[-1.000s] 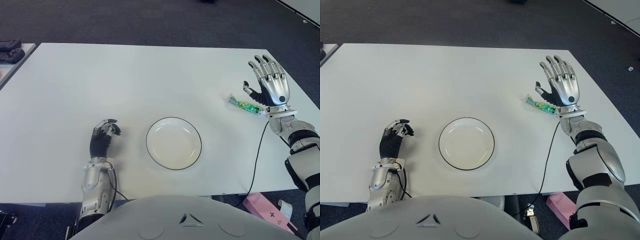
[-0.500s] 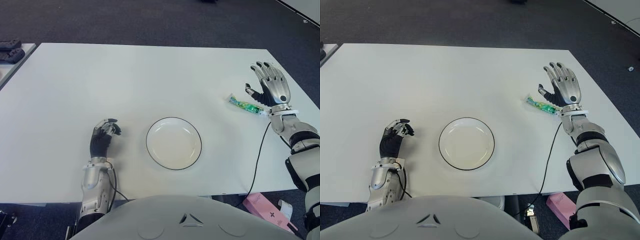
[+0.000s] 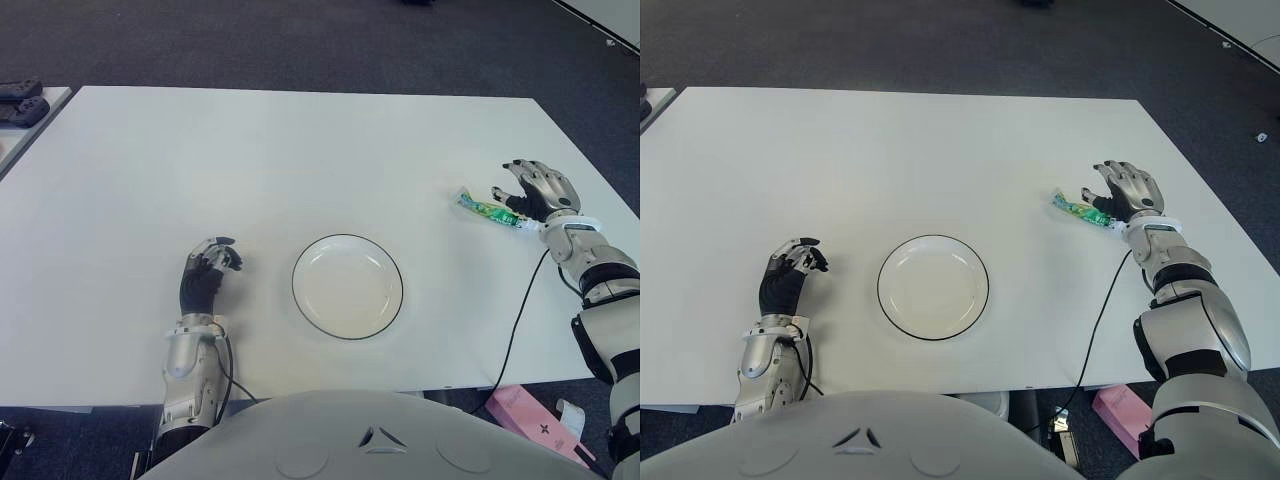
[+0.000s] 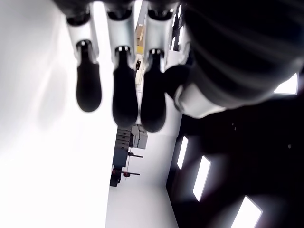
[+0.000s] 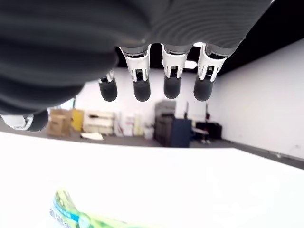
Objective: Put the toothpaste on the table into the plate.
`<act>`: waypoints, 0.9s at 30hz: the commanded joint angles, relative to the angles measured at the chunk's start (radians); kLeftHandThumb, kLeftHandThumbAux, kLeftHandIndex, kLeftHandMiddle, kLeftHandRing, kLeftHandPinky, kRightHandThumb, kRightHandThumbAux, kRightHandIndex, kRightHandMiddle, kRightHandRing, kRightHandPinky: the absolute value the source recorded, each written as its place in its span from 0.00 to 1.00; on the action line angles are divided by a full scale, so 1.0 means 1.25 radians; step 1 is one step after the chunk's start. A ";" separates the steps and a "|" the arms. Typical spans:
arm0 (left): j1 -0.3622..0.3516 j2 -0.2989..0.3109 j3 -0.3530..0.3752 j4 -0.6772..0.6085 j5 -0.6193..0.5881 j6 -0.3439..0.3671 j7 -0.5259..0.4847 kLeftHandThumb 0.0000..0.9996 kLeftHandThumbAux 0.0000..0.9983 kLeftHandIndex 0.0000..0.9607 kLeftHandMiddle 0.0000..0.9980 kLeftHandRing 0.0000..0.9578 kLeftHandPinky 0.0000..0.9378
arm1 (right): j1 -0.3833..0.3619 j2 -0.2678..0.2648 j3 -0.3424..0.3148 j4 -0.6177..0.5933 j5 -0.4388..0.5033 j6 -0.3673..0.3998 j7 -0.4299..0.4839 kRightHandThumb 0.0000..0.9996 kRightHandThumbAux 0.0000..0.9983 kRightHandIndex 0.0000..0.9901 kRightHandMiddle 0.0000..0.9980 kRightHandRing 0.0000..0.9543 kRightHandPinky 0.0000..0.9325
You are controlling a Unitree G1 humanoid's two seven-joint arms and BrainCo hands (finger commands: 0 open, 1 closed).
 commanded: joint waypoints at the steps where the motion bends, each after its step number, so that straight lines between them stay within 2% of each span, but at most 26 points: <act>1: 0.007 0.001 -0.002 0.015 0.002 0.024 0.005 0.70 0.72 0.45 0.61 0.61 0.61 | 0.013 0.024 -0.010 0.013 0.017 0.038 0.062 0.51 0.14 0.00 0.00 0.00 0.00; 6: 0.006 0.001 -0.004 0.013 0.006 0.022 0.005 0.70 0.72 0.45 0.61 0.61 0.61 | 0.009 0.025 -0.015 0.011 0.028 0.047 0.120 0.51 0.16 0.00 0.00 0.00 0.00; 13: 0.005 0.003 -0.003 0.013 0.000 0.020 -0.001 0.70 0.72 0.45 0.60 0.61 0.60 | 0.009 0.021 -0.016 0.011 0.033 0.053 0.162 0.50 0.19 0.00 0.00 0.00 0.00; 22: 0.006 -0.002 -0.001 0.008 0.001 0.022 0.008 0.70 0.72 0.45 0.60 0.61 0.62 | 0.008 0.024 -0.010 0.013 0.029 0.073 0.189 0.52 0.18 0.00 0.00 0.00 0.00; 26: 0.009 0.001 -0.003 0.007 0.004 0.021 0.005 0.70 0.72 0.45 0.60 0.60 0.60 | 0.015 0.032 0.001 0.026 0.017 0.100 0.199 0.53 0.16 0.00 0.00 0.00 0.00; 27: 0.009 0.002 -0.003 0.006 0.003 0.021 0.003 0.70 0.72 0.45 0.60 0.60 0.59 | 0.017 0.030 0.002 0.006 0.019 0.097 0.210 0.53 0.15 0.00 0.00 0.00 0.00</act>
